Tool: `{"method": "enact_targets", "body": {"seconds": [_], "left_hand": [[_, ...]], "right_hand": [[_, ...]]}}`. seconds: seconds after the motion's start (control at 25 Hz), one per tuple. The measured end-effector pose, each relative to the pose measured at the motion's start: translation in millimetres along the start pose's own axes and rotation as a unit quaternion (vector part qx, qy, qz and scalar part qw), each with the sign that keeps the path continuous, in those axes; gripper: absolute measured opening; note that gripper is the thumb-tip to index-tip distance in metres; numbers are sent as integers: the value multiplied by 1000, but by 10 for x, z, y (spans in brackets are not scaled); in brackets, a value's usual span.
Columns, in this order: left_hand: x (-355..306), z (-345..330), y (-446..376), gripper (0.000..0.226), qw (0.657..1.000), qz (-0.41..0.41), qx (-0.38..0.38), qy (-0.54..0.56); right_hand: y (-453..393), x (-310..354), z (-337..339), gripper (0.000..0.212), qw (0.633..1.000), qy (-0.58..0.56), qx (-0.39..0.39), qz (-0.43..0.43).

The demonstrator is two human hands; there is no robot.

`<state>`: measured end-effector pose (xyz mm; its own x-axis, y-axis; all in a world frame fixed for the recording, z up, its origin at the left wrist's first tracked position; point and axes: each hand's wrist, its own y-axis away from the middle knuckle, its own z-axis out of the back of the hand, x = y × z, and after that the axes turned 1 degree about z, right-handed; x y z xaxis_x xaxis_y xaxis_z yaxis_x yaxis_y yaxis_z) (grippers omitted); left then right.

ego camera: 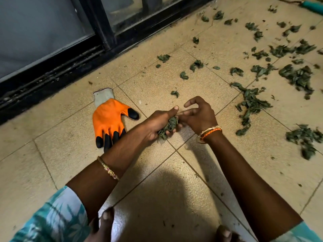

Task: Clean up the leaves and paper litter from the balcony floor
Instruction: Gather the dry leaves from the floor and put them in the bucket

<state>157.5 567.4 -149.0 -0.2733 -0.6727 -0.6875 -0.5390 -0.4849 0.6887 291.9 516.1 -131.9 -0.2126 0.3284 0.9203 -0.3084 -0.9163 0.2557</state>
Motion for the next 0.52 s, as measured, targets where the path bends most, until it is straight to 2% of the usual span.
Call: {"method": "enact_targets", "body": {"seconds": [0.08,0.2,0.36,0.48,0.52], "left_hand": [[-35,38,-3,43,1000,-5,-12,10],[-41,220,-30,30,996,-12,-68,55],[-142,487,-61,26,980,-21,-170,101],[-258,594,-60,24,976,-34,-186,108],[-281,620,-66,22,977,-36,-185,105]], "right_hand": [[-65,95,-97,24,993,104,-2,48],[-280,186,-150,19,971,215,71,81],[-746,158,-157,26,939,321,-4,126],[-829,-59,-333,30,896,393,40,202],[-792,-147,-403,32,878,418,33,228]]}}
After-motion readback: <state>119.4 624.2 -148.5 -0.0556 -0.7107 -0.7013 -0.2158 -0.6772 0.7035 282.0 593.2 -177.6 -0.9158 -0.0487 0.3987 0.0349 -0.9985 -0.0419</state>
